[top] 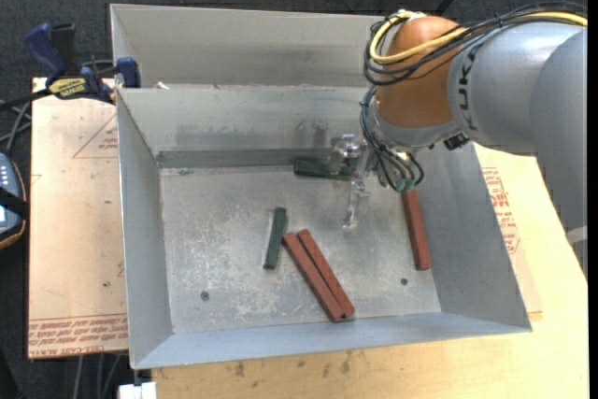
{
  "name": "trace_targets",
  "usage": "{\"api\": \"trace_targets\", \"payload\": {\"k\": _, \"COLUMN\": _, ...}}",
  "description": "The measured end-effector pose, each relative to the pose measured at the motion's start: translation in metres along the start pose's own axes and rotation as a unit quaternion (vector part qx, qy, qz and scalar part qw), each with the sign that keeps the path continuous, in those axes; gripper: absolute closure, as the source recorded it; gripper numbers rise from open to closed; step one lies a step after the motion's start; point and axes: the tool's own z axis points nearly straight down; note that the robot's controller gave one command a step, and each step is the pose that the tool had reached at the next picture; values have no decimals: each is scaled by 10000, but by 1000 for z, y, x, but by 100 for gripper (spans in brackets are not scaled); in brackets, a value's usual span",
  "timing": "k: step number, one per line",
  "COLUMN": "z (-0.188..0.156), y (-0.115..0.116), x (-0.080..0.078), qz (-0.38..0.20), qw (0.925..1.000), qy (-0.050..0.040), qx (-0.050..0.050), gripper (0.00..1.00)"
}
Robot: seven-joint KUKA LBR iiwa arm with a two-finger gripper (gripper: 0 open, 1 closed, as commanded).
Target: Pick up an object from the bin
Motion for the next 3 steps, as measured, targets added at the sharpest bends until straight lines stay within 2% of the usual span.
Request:
{"api": "trace_targets", "payload": {"k": 1, "z": 28, "y": 44, "x": -13, "qz": -284, "qw": 9996, "qy": -54, "qx": 5, "gripper": 100}}
{"api": "trace_targets", "payload": {"k": 2, "z": 30, "y": 44, "x": -11, "qz": -288, "qw": 9996, "qy": -30, "qx": 10, "gripper": 0}}
{"api": "trace_targets", "payload": {"k": 3, "z": 28, "y": 44, "x": -13, "qz": -289, "qw": 9996, "qy": -55, "qx": 8, "gripper": 100}}
